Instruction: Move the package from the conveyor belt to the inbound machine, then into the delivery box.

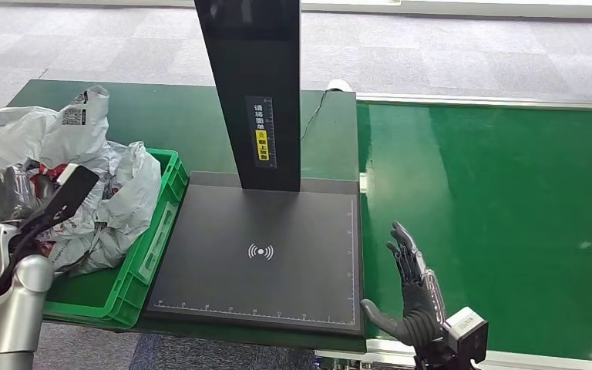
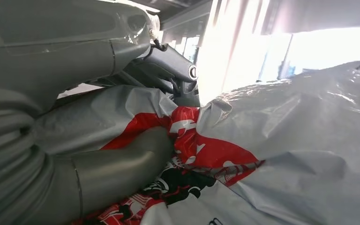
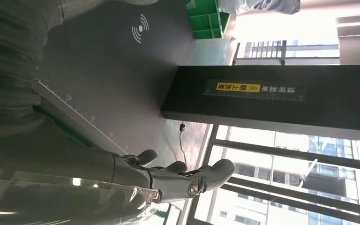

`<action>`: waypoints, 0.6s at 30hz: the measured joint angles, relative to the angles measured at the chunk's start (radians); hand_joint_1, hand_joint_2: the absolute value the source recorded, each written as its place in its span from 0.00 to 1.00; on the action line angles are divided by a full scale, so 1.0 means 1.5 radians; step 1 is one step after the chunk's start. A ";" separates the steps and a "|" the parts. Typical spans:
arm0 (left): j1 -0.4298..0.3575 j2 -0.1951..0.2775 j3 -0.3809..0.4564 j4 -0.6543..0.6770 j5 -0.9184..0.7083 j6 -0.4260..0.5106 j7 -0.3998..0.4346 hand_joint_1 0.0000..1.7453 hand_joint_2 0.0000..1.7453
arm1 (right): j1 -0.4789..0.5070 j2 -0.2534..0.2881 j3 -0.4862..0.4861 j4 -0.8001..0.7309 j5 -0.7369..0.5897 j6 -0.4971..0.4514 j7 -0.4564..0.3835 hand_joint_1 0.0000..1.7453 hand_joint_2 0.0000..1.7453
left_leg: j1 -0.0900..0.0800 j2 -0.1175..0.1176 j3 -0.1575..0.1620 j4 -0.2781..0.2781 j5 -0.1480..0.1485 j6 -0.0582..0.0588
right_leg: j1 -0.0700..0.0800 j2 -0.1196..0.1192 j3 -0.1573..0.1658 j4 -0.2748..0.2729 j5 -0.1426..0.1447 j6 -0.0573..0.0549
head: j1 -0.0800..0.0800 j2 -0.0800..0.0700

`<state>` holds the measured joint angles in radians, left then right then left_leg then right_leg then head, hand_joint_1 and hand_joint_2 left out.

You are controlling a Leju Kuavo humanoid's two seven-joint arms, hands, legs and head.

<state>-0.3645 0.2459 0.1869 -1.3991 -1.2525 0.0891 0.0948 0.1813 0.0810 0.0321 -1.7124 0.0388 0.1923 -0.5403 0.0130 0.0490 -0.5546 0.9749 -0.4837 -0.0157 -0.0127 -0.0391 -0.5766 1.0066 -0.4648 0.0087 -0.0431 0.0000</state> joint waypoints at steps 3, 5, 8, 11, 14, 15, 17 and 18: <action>0.043 -0.007 -0.044 -0.066 0.005 -0.037 -0.024 1.00 1.00 | 0.000 0.003 -0.002 0.000 0.002 0.000 0.000 0.00 1.00 | 0.000 -0.001 0.000 0.000 0.000 0.000 | 0.000 0.000 0.000 0.000 0.000 0.001 | 0.000 0.000; 0.068 -0.009 -0.083 -0.108 0.023 -0.071 -0.050 1.00 1.00 | -0.001 0.004 -0.005 0.000 0.003 0.000 0.000 0.00 1.00 | 0.000 -0.001 0.000 0.000 0.000 0.000 | -0.001 -0.001 0.001 0.000 -0.001 0.001 | 0.000 0.000; 0.092 -0.009 -0.140 -0.155 0.038 -0.103 -0.072 1.00 1.00 | -0.007 0.004 -0.008 0.002 0.003 0.001 0.000 0.00 1.00 | -0.001 -0.001 0.000 0.000 -0.001 0.000 | -0.001 -0.001 0.001 0.000 -0.001 0.001 | 0.000 0.000; 0.104 -0.009 -0.176 -0.181 0.042 -0.111 -0.075 1.00 1.00 | -0.011 0.004 -0.011 0.003 0.003 0.002 0.000 0.00 1.00 | 0.000 -0.001 0.000 0.000 -0.001 0.000 | -0.001 -0.001 0.001 0.000 -0.001 0.001 | 0.000 0.000; 0.110 -0.007 -0.192 -0.194 0.045 -0.112 -0.075 1.00 1.00 | -0.013 0.004 -0.012 0.004 0.003 0.002 0.000 0.00 1.00 | 0.000 -0.001 0.000 0.000 -0.001 0.000 | 0.000 -0.001 0.001 0.000 -0.001 0.001 | 0.000 0.000; 0.111 -0.006 -0.195 -0.197 0.045 -0.113 -0.075 1.00 1.00 | -0.013 0.004 -0.012 0.004 0.003 0.002 0.000 0.00 1.00 | 0.000 -0.001 0.000 0.000 -0.001 0.000 | 0.000 -0.001 0.001 0.000 -0.001 0.001 | 0.000 0.000; 0.114 -0.006 -0.201 -0.202 0.046 -0.113 -0.075 1.00 1.00 | -0.013 0.004 -0.012 0.005 0.003 0.002 0.000 0.00 1.00 | 0.000 -0.001 0.000 0.000 -0.001 0.000 | 0.000 -0.001 0.001 0.000 -0.001 0.001 | 0.000 0.000; 0.115 -0.006 -0.203 -0.203 0.046 -0.113 -0.075 1.00 1.00 | -0.013 0.004 -0.012 0.005 0.003 0.002 0.000 0.00 1.00 | 0.000 -0.001 0.000 0.000 -0.001 0.000 | 0.000 -0.001 0.001 0.000 -0.001 0.001 | 0.000 0.000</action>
<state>-0.1921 0.2377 -0.1180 -1.7040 -1.1840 -0.0800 -0.0179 0.1616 0.0870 0.0135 -1.7055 0.0435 0.1949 -0.5406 0.0129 0.0470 -0.5544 0.9748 -0.4846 -0.0151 -0.0129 -0.0399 -0.5754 1.0064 -0.4661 0.0104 -0.0431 0.0000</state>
